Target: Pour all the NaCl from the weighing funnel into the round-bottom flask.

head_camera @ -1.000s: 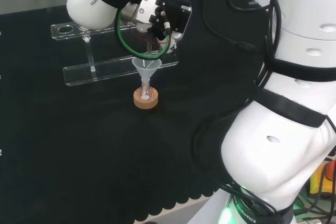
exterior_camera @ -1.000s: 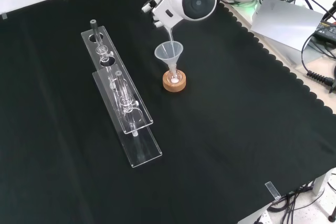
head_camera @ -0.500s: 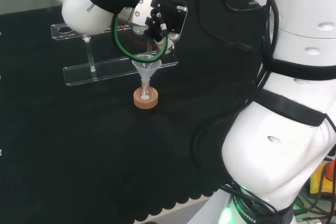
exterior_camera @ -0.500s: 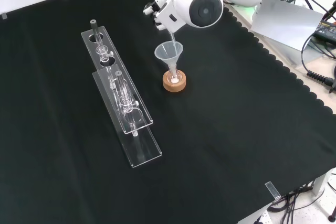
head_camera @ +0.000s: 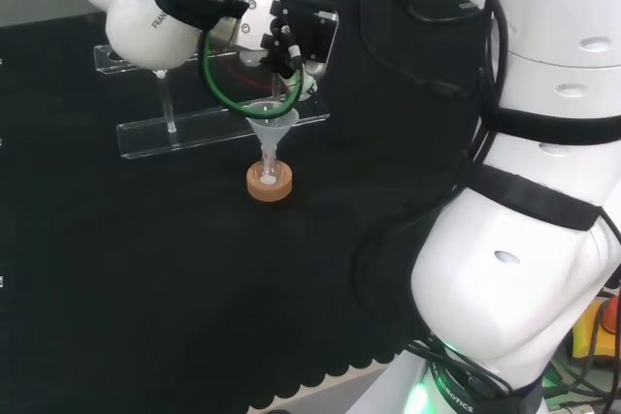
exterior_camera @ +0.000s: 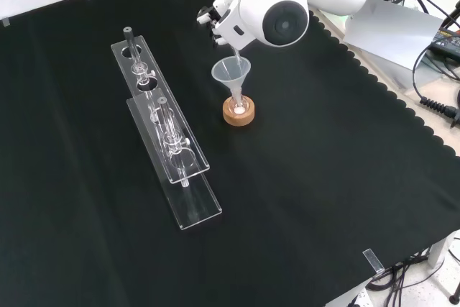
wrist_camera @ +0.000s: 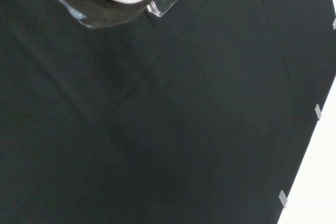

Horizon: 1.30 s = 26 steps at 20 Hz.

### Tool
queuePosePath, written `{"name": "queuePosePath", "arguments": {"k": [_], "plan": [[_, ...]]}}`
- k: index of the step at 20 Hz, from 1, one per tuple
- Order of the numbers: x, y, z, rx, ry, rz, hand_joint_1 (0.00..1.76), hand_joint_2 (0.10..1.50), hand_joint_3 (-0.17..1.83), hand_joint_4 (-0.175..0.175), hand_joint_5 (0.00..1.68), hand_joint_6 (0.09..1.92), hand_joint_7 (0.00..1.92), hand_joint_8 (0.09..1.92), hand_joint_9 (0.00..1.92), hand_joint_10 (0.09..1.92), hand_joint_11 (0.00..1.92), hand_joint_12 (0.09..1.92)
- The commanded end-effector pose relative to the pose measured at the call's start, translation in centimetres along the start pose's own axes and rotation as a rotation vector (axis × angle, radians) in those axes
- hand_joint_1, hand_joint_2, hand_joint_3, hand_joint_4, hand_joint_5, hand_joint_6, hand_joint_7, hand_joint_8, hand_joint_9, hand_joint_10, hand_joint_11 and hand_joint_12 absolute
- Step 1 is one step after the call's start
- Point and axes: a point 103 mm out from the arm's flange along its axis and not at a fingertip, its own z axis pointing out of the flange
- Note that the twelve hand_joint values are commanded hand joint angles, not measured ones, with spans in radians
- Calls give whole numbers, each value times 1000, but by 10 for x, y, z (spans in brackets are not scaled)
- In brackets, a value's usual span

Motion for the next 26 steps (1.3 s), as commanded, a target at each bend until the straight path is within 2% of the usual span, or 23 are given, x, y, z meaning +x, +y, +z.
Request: {"name": "queuePosePath", "arguments": {"k": [1, 17, 22, 26], "plan": [[-1, 0, -4, 2, -20, 2, 1255, 1000, 20, 70, 1189, 697, 1280, 513, 1406, 101, 978, 938], [2, 0, -15, 23, -135, 16, 1255, 999, 20, 71, 1192, 694, 1281, 510, 1406, 99, 976, 937], [3, 1, -19, 37, -192, 19, 1256, 999, 20, 71, 1193, 693, 1281, 508, 1406, 99, 976, 937], [5, 1, -23, 26, -207, 14, 1256, 999, 21, 71, 1194, 692, 1281, 507, 1407, 99, 976, 936]]}}
